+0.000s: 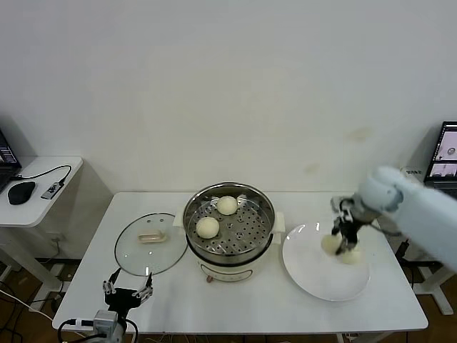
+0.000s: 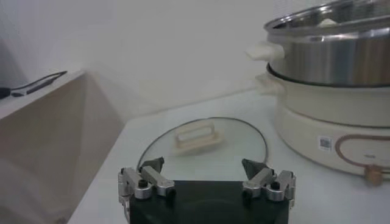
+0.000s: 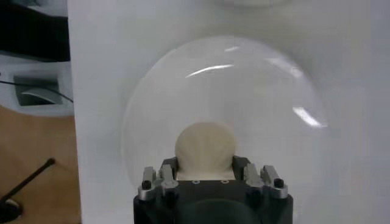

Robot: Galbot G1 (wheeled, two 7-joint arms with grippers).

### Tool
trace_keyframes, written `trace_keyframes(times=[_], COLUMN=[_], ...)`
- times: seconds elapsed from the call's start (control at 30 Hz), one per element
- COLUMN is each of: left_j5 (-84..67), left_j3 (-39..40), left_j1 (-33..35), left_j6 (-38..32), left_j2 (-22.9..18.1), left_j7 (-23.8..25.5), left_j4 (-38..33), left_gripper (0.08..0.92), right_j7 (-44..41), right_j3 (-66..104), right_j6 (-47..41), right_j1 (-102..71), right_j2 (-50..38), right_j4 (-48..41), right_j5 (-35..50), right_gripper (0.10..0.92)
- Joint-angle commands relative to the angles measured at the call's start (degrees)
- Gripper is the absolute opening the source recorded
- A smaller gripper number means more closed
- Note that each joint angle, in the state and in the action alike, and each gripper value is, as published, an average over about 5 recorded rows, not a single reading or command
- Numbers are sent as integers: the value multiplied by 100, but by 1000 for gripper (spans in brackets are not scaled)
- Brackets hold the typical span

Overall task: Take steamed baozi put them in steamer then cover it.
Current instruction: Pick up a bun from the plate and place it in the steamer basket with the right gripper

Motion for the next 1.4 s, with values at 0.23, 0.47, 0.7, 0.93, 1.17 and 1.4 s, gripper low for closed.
trace_keyframes(times=[0.23,0.47,0.7,0.93,1.17,1.4], left_j5=[1,-4,-5,-2,-2,-2], left_j3=[-100,-153,-153,-147,-143,-150], left_j1=[26,70,90,117,106,103], left_j6=[-80,-99,-101,-111,-124,-120], left_j2=[8,16,-53,-96,-121,-137], left_j7=[-56,-65,-70,-78,-86,-83], left_j4=[-108,-169,-237,-256,-198,-184], left_gripper=[823,823,823,823,823,823], right_j7=[-555,-433,-282,-154,96,215], right_j3=[-824,-1075,-1625,-1948,-1905,-1801], right_j6=[2328,3738,5014,5748,6100,6167], right_j1=[2346,2163,2059,1782,1350,927], right_j2=[2137,2763,3007,3042,3184,3243], right_j4=[-1107,-1044,-820,-653,-605,-443], right_j5=[1433,1124,446,-171,-744,-1134], right_gripper=[560,560,560,560,560,562])
